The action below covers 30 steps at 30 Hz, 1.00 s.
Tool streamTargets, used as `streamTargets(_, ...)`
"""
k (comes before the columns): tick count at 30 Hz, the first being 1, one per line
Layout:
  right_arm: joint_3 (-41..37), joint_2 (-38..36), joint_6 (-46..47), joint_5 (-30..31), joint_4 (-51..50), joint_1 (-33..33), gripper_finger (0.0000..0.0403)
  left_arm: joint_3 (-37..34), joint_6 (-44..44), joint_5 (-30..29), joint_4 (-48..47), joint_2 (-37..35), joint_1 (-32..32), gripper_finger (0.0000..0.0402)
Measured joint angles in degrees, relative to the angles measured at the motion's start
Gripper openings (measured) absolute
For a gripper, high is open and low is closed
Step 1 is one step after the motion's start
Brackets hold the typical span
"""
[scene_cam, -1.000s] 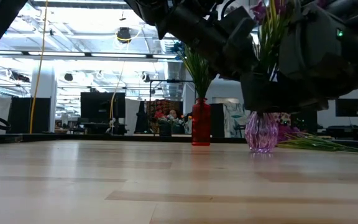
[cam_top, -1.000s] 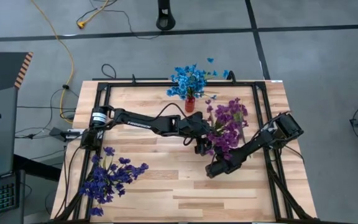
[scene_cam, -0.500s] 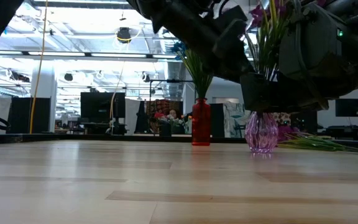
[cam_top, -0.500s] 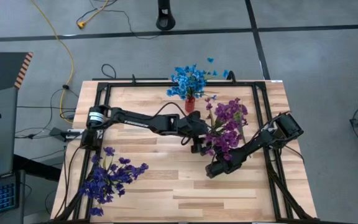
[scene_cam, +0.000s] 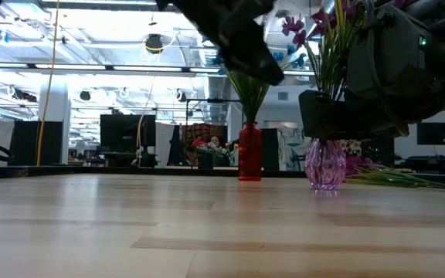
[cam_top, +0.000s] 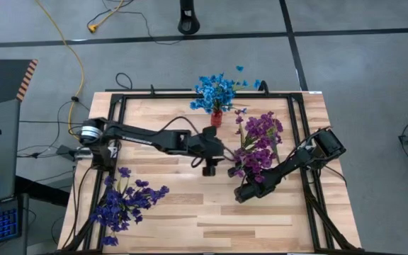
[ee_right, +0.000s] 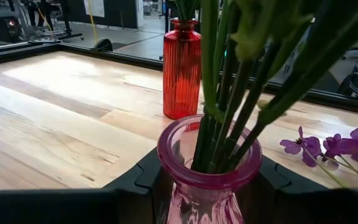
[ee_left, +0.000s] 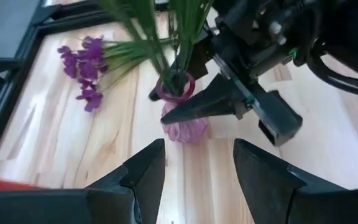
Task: Sort flowers into vase by color
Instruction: Adjust the violet vase and the violet flowers inside it
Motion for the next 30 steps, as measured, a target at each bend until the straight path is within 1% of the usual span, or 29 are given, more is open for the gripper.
streamTargets(3, 0.0, 0.0, 0.0, 0.0, 0.0, 0.0, 0.0170, -6.7, -1.2, -0.1, 4.1, -4.2, 0.0, 0.0179)
streamTargets(8, 0.0, 0.0, -0.2, -2.6, -0.2, -0.3, 0.0174, -18.9, -3.2, -0.2, 15.3, -11.0, 0.0, 0.0179)
streamTargets(12, 0.0, -0.2, -2.2, -5.7, 0.2, -0.8, 0.0201, -25.1, -3.1, -0.2, 21.9, -15.2, 0.0, 0.0179)
streamTargets(17, 0.1, -0.2, -2.5, -9.0, 0.6, -1.5, 0.0254, -27.0, -2.8, -0.4, 22.2, -17.1, 0.1, 0.0179)
streamTargets(20, 0.7, -0.2, -2.6, -12.4, 0.0, -2.3, 0.0275, -27.0, -2.4, -0.4, 22.0, -17.1, 0.1, 0.0179)
streamTargets(23, 1.3, -0.2, -2.7, -15.2, -0.5, -2.7, 0.0284, -27.0, -1.3, -0.4, 22.1, -17.0, 0.1, 0.0179)
streamTargets(27, 2.6, -0.2, -2.9, -16.2, -2.9, -2.6, 0.0286, -27.0, -1.3, -0.4, 22.1, -16.9, 0.1, 0.0179)
streamTargets(30, 4.2, -0.2, -2.9, -16.9, -6.9, -2.6, 0.0286, -27.0, -1.3, -0.4, 22.0, -16.9, 0.1, 0.0179)
